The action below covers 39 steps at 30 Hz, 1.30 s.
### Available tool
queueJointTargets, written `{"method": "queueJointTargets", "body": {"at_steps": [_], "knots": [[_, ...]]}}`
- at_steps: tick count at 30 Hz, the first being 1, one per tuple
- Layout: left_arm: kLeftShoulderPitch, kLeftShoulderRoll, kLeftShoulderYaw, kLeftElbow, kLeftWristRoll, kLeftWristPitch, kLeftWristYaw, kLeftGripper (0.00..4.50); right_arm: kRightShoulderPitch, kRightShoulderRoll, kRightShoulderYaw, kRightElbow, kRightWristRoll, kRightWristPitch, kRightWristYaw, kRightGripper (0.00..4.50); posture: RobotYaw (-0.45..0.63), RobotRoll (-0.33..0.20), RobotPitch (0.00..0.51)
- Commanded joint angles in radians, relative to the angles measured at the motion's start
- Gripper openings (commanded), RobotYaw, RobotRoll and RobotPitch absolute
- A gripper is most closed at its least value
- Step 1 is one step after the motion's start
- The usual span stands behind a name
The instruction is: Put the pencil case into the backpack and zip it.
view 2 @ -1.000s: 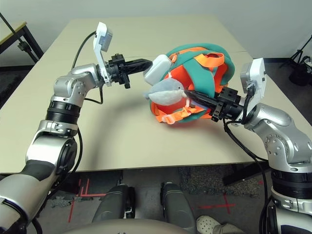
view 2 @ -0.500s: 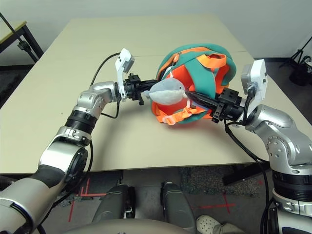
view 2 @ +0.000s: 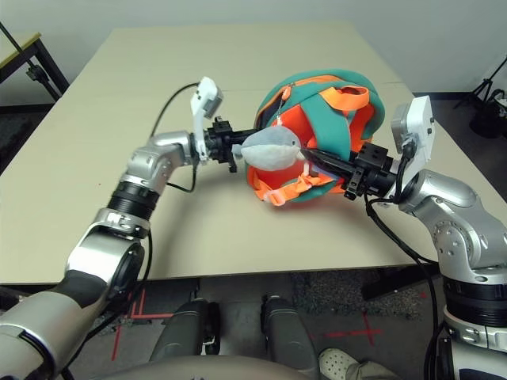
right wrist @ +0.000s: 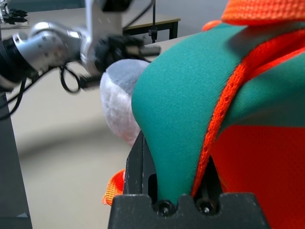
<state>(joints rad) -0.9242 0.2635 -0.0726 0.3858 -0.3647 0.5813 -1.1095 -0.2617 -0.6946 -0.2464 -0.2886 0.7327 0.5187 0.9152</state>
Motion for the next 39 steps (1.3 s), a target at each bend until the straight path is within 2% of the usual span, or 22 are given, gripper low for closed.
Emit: {"method": "queueJointTargets", "body": {"at_steps": [1,3,5,8,13,23,31,36,39], "knots": [[0.01,0.083,-0.035,-0.111,-0.026,0.103,-0.056,0.18,-0.014,-0.004,0.018,-0.002,0.004,0.001,0.021,0.1,0.02,0.0,0.084],[0.036,0.195,-0.115,-0.222,0.017,0.133,-0.105,0.62,-0.015,-0.004,0.023,0.002,-0.001,-0.001,0.025,0.1,0.03,0.0,0.084],[0.055,0.269,-0.142,-0.335,-0.024,0.223,-0.137,1.31,-0.015,-0.002,0.027,0.003,-0.003,-0.002,0.025,0.1,0.03,0.0,0.084],[0.043,0.27,-0.114,-0.406,-0.071,0.252,-0.112,2.48,-0.013,0.002,0.033,0.005,-0.008,-0.004,0.027,0.1,0.03,0.0,0.086],[0.008,0.227,-0.115,-0.426,-0.064,0.207,-0.065,4.41,-0.018,0.004,0.041,0.008,-0.011,-0.004,0.027,0.1,0.03,0.0,0.084],[-0.029,0.111,-0.151,-0.291,0.012,0.034,0.007,4.5,-0.007,-0.002,0.031,-0.011,-0.004,-0.004,0.017,0.1,0.01,0.0,0.077],[0.015,0.089,-0.212,-0.269,0.034,-0.01,-0.023,4.5,-0.004,-0.006,0.028,-0.012,-0.007,-0.006,0.014,0.1,0.0,0.0,0.071],[0.034,0.102,-0.215,-0.278,0.025,0.008,-0.034,4.5,-0.013,-0.008,0.034,-0.004,-0.012,-0.009,0.019,0.1,0.01,0.0,0.071],[0.043,0.108,-0.21,-0.271,0.03,0.001,-0.027,3.93,-0.021,-0.006,0.04,0.002,-0.015,-0.013,0.023,0.1,0.02,0.0,0.07]]}}
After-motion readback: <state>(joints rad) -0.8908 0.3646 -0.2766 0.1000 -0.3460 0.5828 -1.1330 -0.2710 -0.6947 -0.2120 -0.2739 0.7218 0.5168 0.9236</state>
